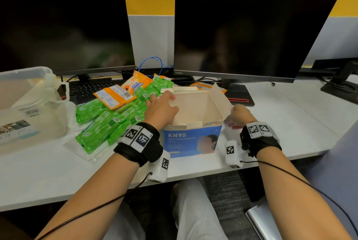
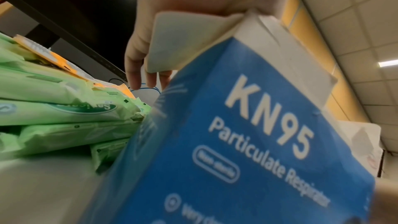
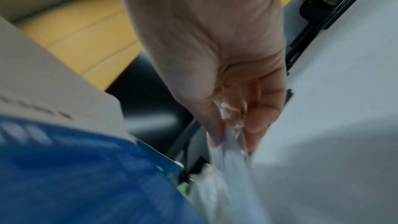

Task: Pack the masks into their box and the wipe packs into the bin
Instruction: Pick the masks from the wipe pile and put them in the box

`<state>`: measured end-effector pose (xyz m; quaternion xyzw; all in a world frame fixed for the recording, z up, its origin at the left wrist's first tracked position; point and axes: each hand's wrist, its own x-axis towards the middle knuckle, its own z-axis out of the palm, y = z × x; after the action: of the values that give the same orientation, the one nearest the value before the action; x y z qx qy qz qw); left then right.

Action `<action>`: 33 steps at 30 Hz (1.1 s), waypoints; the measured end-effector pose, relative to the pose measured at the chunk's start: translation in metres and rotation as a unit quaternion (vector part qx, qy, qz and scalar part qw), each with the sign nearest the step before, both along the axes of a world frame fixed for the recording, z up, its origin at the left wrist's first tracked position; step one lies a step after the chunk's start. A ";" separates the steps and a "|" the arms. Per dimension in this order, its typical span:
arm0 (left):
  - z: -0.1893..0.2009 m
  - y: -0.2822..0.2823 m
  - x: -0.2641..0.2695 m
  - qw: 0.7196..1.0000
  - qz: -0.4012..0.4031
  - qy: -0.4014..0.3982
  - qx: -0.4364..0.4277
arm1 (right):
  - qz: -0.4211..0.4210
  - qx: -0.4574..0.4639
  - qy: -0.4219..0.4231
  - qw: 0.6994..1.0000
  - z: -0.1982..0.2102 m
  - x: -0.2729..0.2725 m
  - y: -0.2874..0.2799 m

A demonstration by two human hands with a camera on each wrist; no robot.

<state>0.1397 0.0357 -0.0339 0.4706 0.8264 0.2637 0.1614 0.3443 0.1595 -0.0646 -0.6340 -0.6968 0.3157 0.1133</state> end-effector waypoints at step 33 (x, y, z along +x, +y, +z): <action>-0.005 -0.002 -0.007 0.994 0.009 -0.098 0.051 | 0.225 0.245 -0.037 0.942 0.126 -0.073 -0.087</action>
<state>0.1332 0.0334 -0.0387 0.4424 0.7965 0.3518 0.2148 0.2711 0.0728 0.0612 -0.4241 -0.8809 0.1294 0.1652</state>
